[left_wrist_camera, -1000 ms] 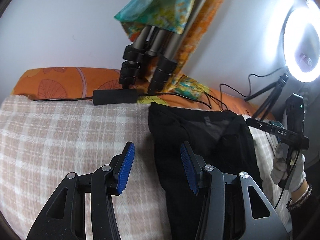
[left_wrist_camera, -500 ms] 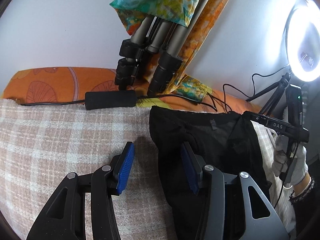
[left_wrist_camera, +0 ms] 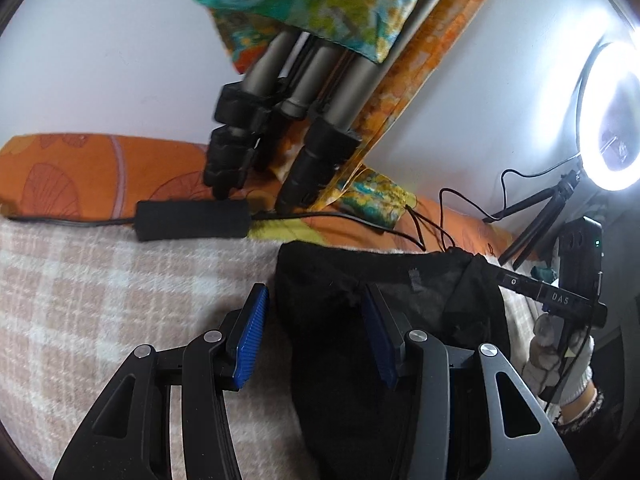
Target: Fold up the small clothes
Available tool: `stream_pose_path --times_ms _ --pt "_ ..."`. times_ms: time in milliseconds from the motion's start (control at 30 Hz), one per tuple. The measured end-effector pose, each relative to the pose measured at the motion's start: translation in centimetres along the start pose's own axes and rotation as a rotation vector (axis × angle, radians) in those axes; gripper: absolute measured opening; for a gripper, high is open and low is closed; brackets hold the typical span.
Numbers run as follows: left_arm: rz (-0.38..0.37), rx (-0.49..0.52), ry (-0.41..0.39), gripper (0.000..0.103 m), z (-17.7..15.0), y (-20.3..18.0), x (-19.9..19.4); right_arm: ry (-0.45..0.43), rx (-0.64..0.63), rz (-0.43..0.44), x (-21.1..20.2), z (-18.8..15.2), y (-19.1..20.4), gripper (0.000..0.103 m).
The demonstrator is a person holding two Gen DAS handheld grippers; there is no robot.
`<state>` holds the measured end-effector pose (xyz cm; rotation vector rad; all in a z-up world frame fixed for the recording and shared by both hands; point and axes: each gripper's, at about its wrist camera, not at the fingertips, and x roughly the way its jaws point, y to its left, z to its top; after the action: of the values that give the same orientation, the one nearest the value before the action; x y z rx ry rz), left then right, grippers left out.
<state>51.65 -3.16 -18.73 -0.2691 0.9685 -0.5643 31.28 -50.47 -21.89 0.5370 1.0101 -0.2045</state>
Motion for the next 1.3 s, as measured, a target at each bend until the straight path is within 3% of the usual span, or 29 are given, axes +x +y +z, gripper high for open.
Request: stream_pose_path --times_ms 33,133,167,233,533,767,967,1300 --pt "0.004 0.009 0.004 0.043 0.0 -0.2 0.2 0.009 -0.012 -0.001 0.3 0.1 0.4 0.034" --pt "0.010 0.043 0.011 0.005 -0.1 -1.2 0.7 0.025 -0.051 -0.018 1.1 0.0 1.6 0.012" --pt "0.011 0.051 0.009 0.005 -0.2 -1.5 0.7 0.026 -0.059 -0.024 1.2 0.0 1.9 0.005" --pt "-0.006 0.072 -0.011 0.004 -0.3 -2.1 0.2 0.021 -0.066 -0.026 1.1 0.0 2.5 0.003" --pt "-0.018 0.141 -0.080 0.002 -1.3 -4.6 -5.2 -0.061 -0.127 -0.003 -3.5 -0.3 4.6 0.002" --pt "-0.010 0.196 -0.123 0.002 -3.8 -6.8 -10.3 -0.111 -0.176 0.021 -9.3 -3.1 7.3 0.002" --pt "-0.004 0.257 -0.134 0.002 -8.5 -8.8 -14.3 -0.110 -0.229 0.032 -13.3 -8.2 9.7 0.002" --pt "0.033 0.331 -0.116 0.002 -18.6 -9.3 -17.0 -0.081 -0.278 0.047 -17.1 -20.3 11.2 0.002"
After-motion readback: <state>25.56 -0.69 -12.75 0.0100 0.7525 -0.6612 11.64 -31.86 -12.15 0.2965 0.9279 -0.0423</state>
